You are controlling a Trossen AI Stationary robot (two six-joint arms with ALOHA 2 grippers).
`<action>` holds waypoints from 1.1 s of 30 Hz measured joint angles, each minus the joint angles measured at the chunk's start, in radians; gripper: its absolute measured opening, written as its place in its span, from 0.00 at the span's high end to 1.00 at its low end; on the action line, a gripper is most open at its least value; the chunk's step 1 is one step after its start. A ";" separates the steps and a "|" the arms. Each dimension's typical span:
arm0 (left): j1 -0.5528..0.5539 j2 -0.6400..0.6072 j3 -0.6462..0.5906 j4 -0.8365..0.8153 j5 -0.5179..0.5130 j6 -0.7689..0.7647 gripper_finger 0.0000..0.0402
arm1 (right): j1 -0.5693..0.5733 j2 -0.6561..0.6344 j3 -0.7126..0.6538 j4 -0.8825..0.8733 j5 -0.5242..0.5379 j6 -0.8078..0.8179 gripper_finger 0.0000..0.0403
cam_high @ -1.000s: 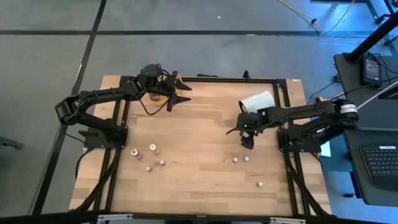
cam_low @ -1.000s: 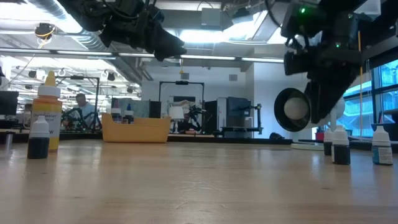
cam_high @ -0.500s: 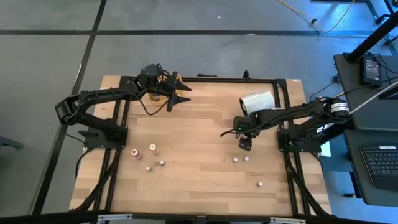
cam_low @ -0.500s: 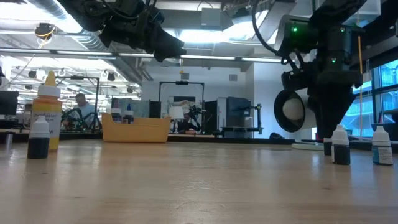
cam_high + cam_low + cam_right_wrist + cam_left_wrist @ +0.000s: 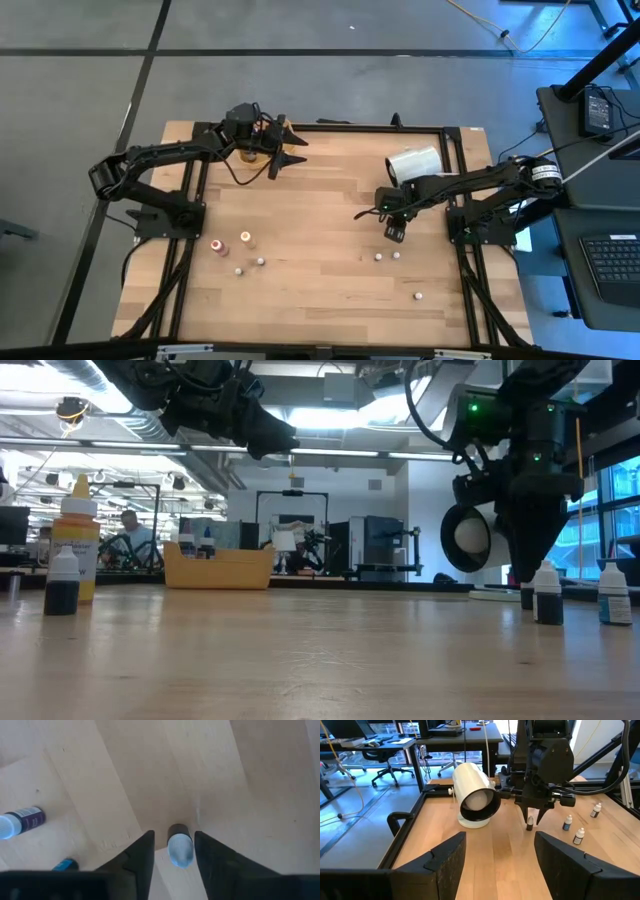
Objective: Pick & Place food coloring
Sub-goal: Put the small red food coloring bottle into the yellow bin
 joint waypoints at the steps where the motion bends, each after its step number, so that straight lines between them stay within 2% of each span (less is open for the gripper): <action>1: 0.000 0.000 0.000 0.000 0.000 0.000 0.43 | 0.000 0.000 0.000 -0.001 0.000 0.000 0.66; 33: 0.000 0.000 0.000 0.000 -0.002 0.027 0.43 | 0.000 0.000 0.000 -0.029 0.008 0.003 0.68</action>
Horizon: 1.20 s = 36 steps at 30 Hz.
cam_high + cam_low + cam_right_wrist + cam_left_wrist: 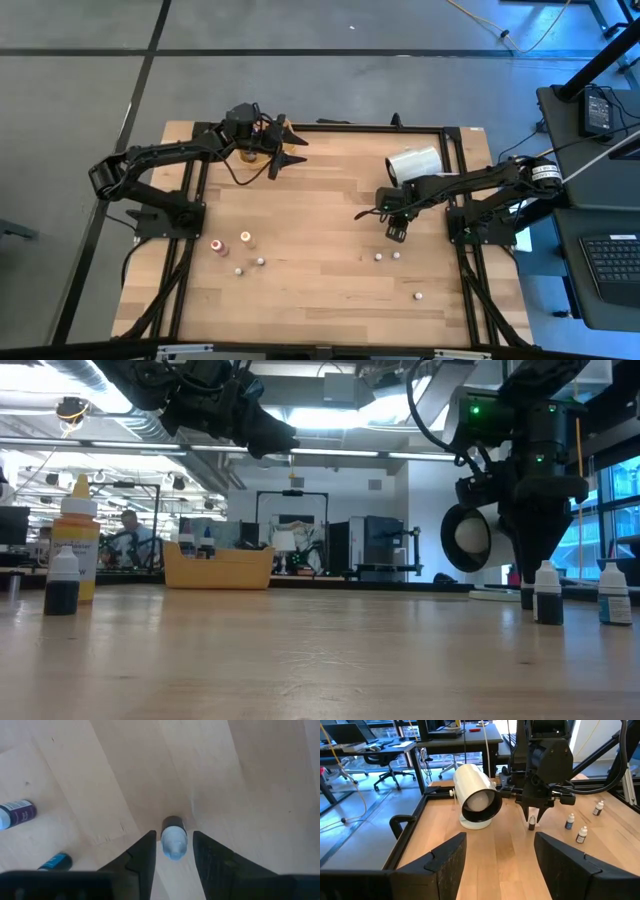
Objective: Pick & Place food coloring
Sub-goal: Put the small red food coloring bottle into the yellow bin
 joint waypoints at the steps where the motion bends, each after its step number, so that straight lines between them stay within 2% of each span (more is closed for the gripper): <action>1: 0.000 0.000 0.000 0.000 0.000 0.000 0.44 | 0.000 0.000 0.000 0.000 0.000 0.000 0.68; 5: 0.000 0.000 0.000 0.000 0.000 0.000 0.43 | 0.000 0.000 0.000 0.003 0.000 0.001 0.69; 13: 0.000 0.000 0.000 0.000 0.000 -0.001 0.43 | 0.000 -0.002 0.000 0.006 0.000 -0.002 0.85; 17: 0.000 0.000 0.000 0.000 0.000 -0.001 0.44 | 0.000 -0.002 0.000 0.006 0.000 -0.002 0.85; 22: 0.000 0.000 0.000 0.000 -0.001 -0.001 0.43 | 0.000 -0.001 0.000 0.006 0.000 0.001 0.80; 27: 0.000 0.000 0.000 0.000 0.000 -0.001 0.43 | 0.000 -0.001 0.000 0.005 0.000 -0.002 0.86; 36: 0.000 0.000 0.000 0.000 0.000 -0.001 0.43 | -0.004 0.000 0.065 0.003 0.000 -0.081 0.86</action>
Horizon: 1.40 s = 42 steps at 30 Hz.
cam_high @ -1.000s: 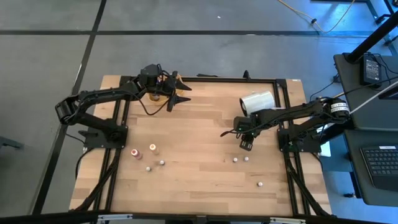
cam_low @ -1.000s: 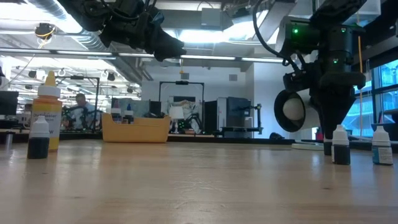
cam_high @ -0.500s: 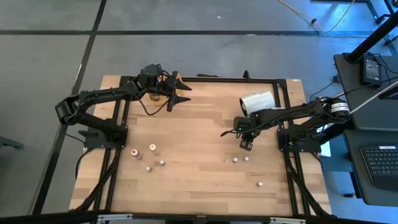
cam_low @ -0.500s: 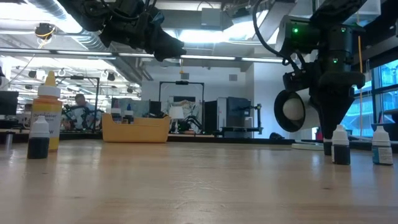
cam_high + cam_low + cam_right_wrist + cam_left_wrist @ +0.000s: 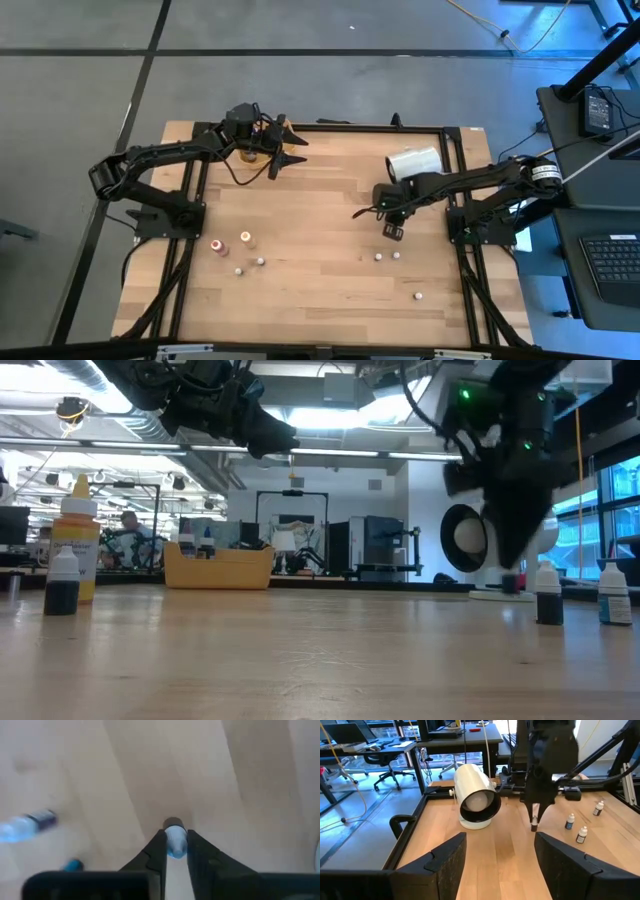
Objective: Pick & Place food coloring
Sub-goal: Put the small red food coloring bottle into the yellow bin
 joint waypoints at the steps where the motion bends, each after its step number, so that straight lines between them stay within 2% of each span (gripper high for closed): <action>1: 0.000 0.000 0.000 0.000 0.000 0.000 0.43 | 0.000 0.000 0.021 -0.002 0.003 -0.016 0.86; 6: 0.000 0.000 0.000 -0.001 0.000 0.000 0.43 | -0.008 0.000 0.165 0.001 0.060 -0.137 0.86; 12: 0.000 0.000 0.000 -0.028 0.000 -0.015 0.44 | -0.079 0.025 0.365 0.017 0.061 -0.333 0.86; 15: 0.000 0.000 0.000 -0.030 0.000 -0.044 0.43 | -0.137 0.074 0.470 0.004 0.023 -0.456 0.85; 24: 0.000 0.000 0.001 -0.081 0.000 -0.054 0.44 | -0.282 0.363 0.787 -0.048 -0.072 -0.748 0.85; 29: 0.000 0.000 0.001 -0.095 0.000 -0.054 0.43 | -0.332 0.558 0.912 -0.050 -0.130 -0.842 0.85; 32: 0.000 0.000 0.001 -0.123 -0.007 -0.053 0.43 | -0.344 0.658 0.968 -0.054 -0.131 -0.882 0.85; 36: 0.001 0.000 0.001 -0.130 -0.066 -0.053 0.43 | -0.347 0.756 1.025 -0.082 -0.133 -0.916 0.85; 42: 0.001 0.000 0.001 -0.130 -0.161 -0.053 0.43 | -0.346 0.816 1.038 -0.071 -0.133 -0.918 0.82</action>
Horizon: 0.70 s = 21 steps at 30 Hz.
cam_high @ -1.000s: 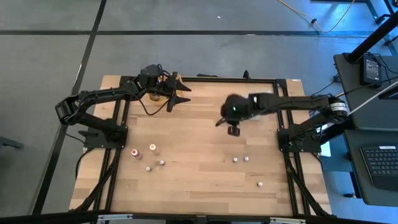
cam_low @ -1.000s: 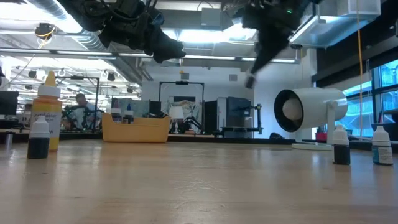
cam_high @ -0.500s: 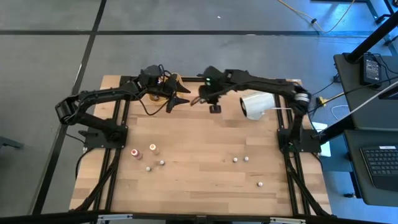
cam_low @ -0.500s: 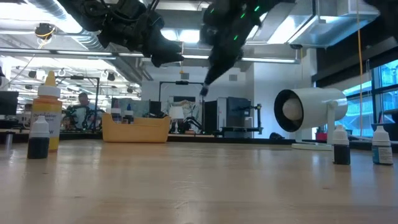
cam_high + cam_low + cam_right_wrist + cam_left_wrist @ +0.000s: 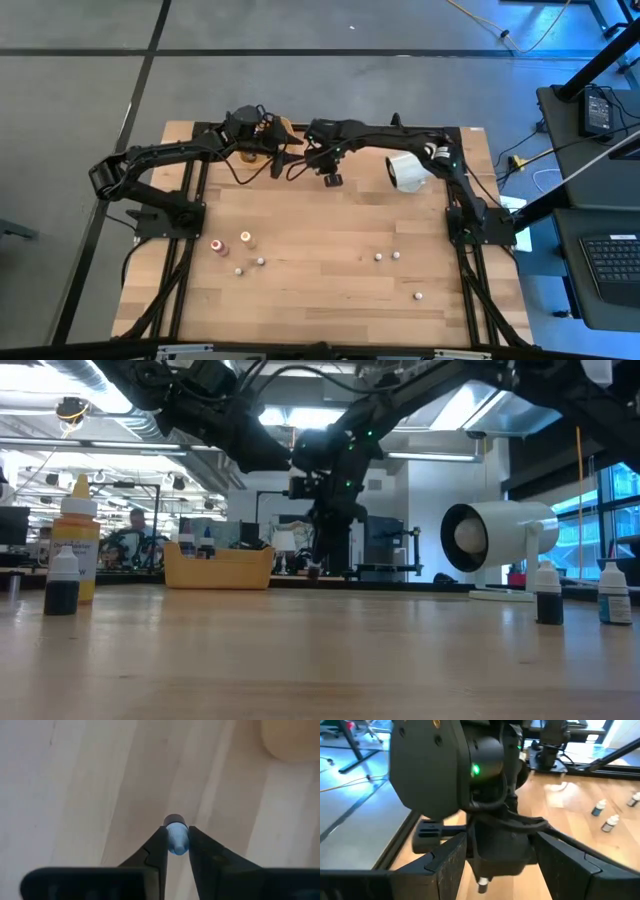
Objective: Pick & Place food coloring
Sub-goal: Put the small red food coloring bottle into the yellow bin
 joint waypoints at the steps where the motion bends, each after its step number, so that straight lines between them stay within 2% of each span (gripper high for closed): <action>1: 0.000 0.000 0.000 0.000 -0.008 0.000 0.43 | 0.000 0.005 0.000 0.000 0.000 0.000 0.81; 11: 0.000 0.000 0.000 0.000 -0.013 0.000 0.44 | 0.000 0.009 -0.006 0.038 0.000 0.000 0.78; 21: 0.000 0.000 0.000 0.000 -0.014 0.000 0.43 | 0.000 0.009 -0.007 -0.007 0.000 0.002 0.78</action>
